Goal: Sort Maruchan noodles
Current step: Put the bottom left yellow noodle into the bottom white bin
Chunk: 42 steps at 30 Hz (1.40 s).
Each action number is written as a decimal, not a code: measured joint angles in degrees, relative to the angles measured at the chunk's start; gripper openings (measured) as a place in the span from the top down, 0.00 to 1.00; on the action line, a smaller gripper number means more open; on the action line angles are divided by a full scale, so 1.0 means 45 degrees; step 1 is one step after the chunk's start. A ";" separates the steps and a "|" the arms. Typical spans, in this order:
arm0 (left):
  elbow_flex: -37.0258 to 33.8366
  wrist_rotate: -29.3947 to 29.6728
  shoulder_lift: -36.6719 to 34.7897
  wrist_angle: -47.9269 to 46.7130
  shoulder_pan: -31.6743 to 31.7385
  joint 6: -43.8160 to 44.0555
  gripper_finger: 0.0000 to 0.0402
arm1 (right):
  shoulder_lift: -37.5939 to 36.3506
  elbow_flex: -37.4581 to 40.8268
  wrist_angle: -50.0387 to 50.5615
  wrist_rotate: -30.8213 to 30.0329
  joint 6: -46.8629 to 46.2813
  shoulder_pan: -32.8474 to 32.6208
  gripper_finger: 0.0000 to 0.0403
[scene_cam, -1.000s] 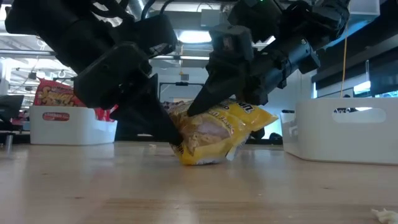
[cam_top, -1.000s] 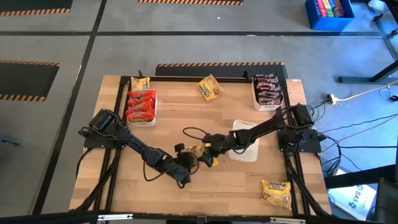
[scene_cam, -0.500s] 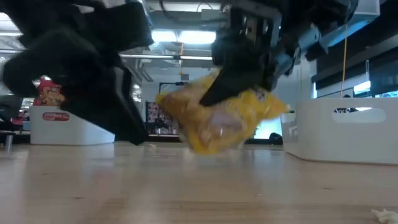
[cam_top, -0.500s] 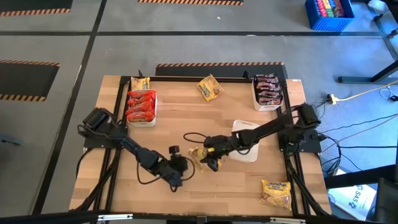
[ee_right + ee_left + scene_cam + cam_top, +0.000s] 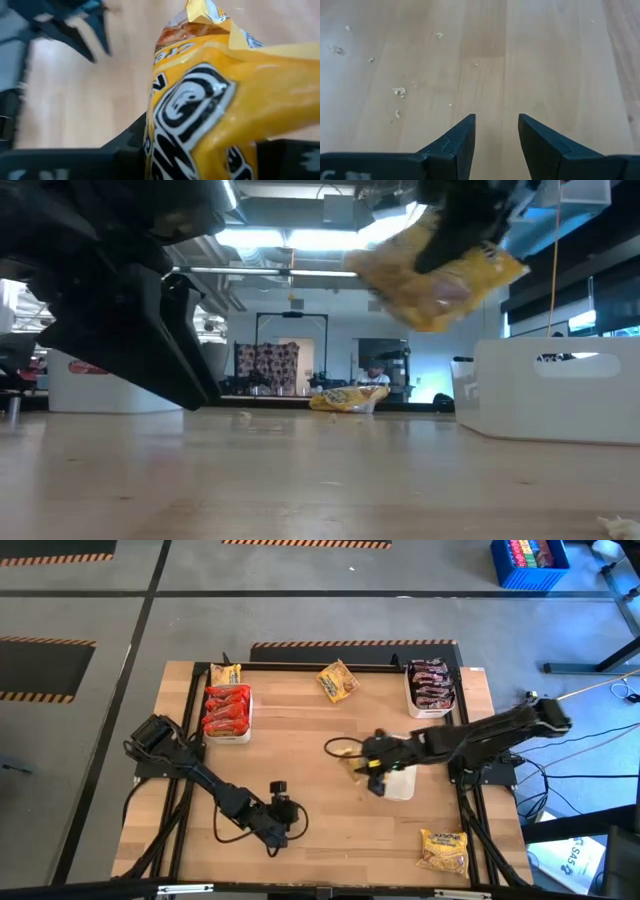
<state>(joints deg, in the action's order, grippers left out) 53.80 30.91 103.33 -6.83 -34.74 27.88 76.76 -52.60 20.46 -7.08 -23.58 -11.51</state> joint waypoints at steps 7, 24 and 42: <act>0.0000 0.0022 0.0000 0.0014 0.0274 0.0005 0.64 | -0.2066 -0.0744 0.5442 -0.1943 0.0008 0.0005 0.71; 0.0000 0.0022 0.0005 0.0122 0.0392 0.0010 0.64 | -0.0573 -0.1634 1.0188 -0.0773 0.2000 0.2425 0.70; 0.0000 0.0022 0.0014 0.0116 0.0392 0.0010 0.64 | 0.1776 -0.1545 1.0042 -0.0081 0.3295 0.2730 0.70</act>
<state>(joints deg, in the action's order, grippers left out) 53.80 31.00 103.39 -6.31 -32.97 27.92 84.75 -59.55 65.65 -7.45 -8.75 0.78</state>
